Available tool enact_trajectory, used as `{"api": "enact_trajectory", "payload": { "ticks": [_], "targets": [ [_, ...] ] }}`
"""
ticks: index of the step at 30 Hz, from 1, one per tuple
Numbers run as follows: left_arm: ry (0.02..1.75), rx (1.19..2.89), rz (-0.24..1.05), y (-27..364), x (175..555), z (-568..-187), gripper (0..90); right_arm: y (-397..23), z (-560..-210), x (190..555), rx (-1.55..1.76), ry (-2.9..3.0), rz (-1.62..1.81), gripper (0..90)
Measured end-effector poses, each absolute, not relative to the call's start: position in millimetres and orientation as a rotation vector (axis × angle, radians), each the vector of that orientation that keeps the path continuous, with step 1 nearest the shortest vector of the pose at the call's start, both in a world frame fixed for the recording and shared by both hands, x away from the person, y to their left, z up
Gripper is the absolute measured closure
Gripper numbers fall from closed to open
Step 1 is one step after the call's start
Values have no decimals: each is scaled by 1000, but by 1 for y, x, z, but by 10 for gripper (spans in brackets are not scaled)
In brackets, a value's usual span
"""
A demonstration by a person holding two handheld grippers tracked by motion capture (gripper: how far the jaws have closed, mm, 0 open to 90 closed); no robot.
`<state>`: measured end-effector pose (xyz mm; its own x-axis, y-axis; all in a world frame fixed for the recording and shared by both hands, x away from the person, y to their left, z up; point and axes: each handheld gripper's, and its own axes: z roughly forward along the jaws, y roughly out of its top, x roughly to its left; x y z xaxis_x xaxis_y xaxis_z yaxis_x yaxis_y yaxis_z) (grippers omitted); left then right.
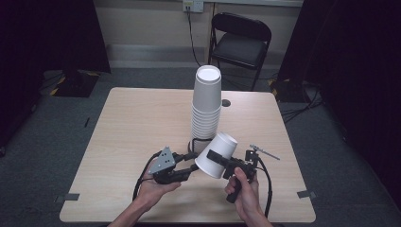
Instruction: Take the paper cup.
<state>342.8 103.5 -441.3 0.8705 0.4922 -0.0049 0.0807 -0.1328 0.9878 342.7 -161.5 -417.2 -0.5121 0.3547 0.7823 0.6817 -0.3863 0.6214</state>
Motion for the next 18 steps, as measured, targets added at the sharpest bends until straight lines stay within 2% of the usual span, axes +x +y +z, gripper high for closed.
{"api": "enact_trajectory", "payload": {
  "ticks": [18],
  "targets": [
    [385, 1640, 385, 99, 342, -442, 702, -144, -418, 335, -1371, -1549, -1943, 164]
  ]
}}
